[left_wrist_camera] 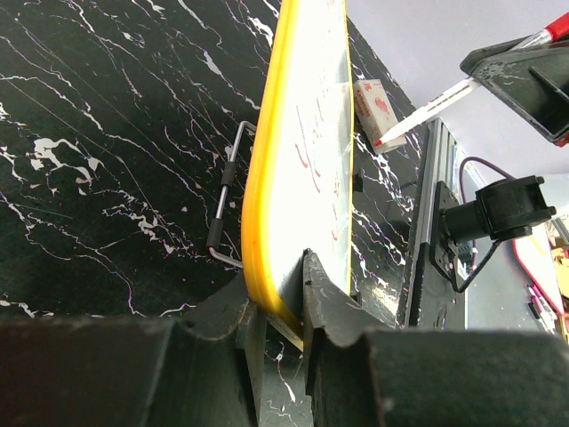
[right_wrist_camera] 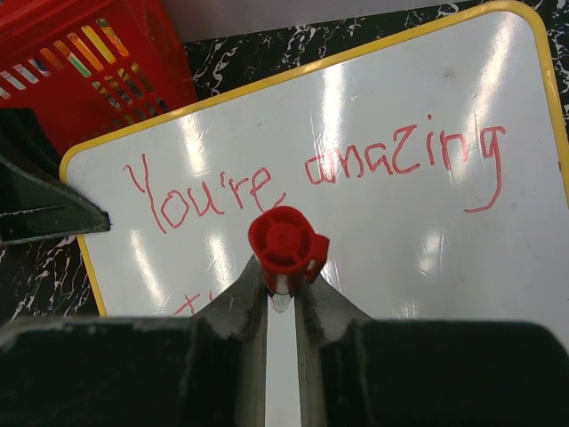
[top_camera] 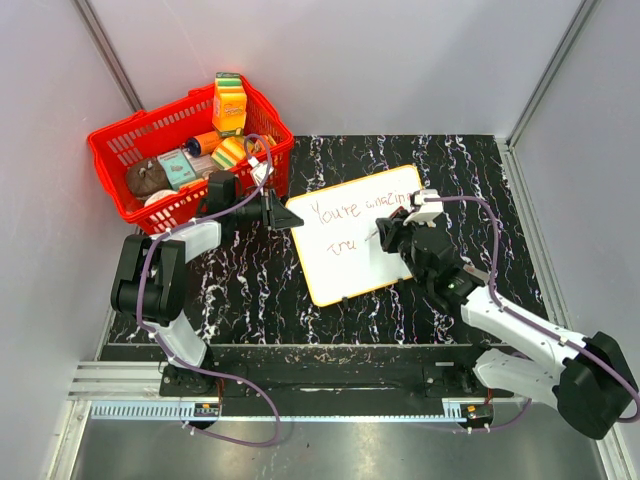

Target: Write a sentence on the whiteboard

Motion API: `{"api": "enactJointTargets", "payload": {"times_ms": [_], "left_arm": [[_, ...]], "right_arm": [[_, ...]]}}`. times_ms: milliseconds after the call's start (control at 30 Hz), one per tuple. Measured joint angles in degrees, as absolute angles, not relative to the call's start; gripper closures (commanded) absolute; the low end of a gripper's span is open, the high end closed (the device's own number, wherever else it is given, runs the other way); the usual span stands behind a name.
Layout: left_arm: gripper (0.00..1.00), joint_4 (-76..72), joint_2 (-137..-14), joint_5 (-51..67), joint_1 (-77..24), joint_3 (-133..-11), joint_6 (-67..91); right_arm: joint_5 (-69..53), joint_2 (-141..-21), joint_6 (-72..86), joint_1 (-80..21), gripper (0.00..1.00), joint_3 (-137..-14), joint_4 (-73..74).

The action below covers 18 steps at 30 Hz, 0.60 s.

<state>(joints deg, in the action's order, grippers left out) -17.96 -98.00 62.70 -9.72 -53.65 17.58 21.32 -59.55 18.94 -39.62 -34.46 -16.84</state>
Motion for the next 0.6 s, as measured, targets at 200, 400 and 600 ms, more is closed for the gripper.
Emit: {"api": "enactJointTargets", "payload": {"times_ms": [200, 400, 600], "left_arm": [[1.0, -17.96, -98.0, 62.7, -9.72, -53.65, 17.56], [1.0, -17.96, -98.0, 62.7, -9.72, -53.65, 17.56], [1.0, -17.96, -98.0, 62.7, -9.72, -53.65, 17.56]], "right_arm": [[20.82, -61.73, 19.42, -39.31, 1.0, -34.76, -17.21], [19.84, -65.06, 19.51, -39.22, 1.0, -37.89, -18.57], [19.81, -68.27, 19.49, -39.2, 1.0, -40.12, -20.27]]}}
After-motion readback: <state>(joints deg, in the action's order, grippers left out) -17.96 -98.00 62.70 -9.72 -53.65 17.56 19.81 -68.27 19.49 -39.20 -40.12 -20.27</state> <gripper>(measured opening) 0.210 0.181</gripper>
